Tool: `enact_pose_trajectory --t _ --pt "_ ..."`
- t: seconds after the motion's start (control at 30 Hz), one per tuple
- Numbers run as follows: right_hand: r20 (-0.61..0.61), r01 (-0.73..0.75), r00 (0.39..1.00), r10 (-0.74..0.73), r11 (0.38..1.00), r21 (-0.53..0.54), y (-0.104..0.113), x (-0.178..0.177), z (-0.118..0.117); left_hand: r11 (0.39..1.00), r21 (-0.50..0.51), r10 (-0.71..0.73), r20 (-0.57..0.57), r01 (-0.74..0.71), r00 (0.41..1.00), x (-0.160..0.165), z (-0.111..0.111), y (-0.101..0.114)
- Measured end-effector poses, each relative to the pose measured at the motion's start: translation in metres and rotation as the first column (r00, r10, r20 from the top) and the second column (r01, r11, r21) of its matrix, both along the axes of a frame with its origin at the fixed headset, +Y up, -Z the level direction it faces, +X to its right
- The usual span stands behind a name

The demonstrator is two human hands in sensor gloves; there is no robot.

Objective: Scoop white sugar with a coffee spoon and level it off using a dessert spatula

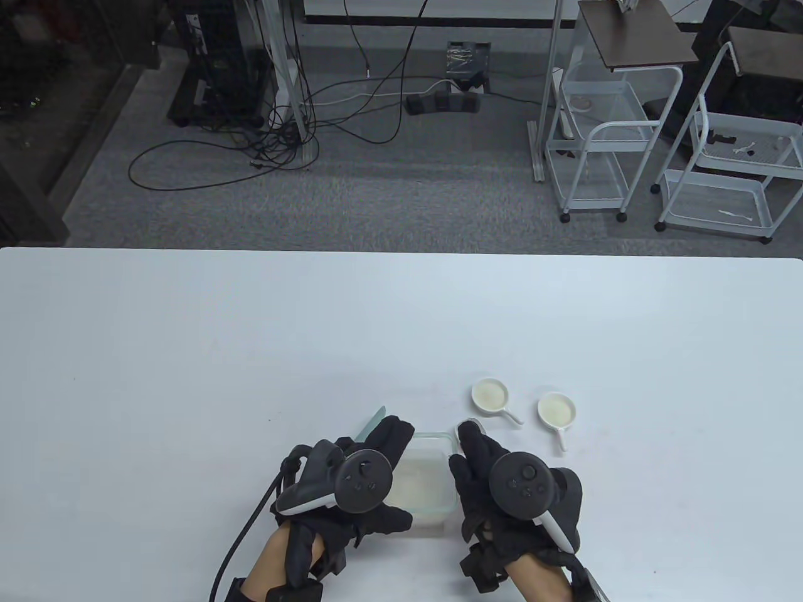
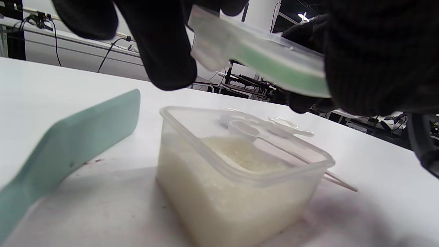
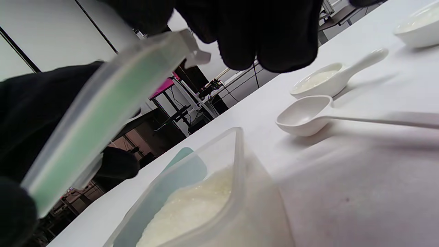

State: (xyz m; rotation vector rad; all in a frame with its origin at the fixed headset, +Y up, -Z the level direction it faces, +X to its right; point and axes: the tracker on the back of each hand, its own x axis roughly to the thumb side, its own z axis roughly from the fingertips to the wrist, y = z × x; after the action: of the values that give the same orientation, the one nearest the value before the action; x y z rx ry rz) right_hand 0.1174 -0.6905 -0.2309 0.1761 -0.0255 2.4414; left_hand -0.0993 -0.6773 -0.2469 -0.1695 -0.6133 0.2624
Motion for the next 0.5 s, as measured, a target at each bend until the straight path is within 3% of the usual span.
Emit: enact_pose_trajectory --t 0.23,0.5 --pt "0.03 0.178 0.984 -0.176 0.978 -0.107 -0.008 0.003 -0.004 1.0 -0.005 0.003 -0.004 -0.003 1.0 -0.001 -0.002 0.0" --pt "0.044 0.064 0.997 -0.06 0.992 -0.105 -0.014 -0.001 -0.005 0.996 -0.012 -0.091 -0.027 0.091 0.995 0.0 -0.003 -0.008"
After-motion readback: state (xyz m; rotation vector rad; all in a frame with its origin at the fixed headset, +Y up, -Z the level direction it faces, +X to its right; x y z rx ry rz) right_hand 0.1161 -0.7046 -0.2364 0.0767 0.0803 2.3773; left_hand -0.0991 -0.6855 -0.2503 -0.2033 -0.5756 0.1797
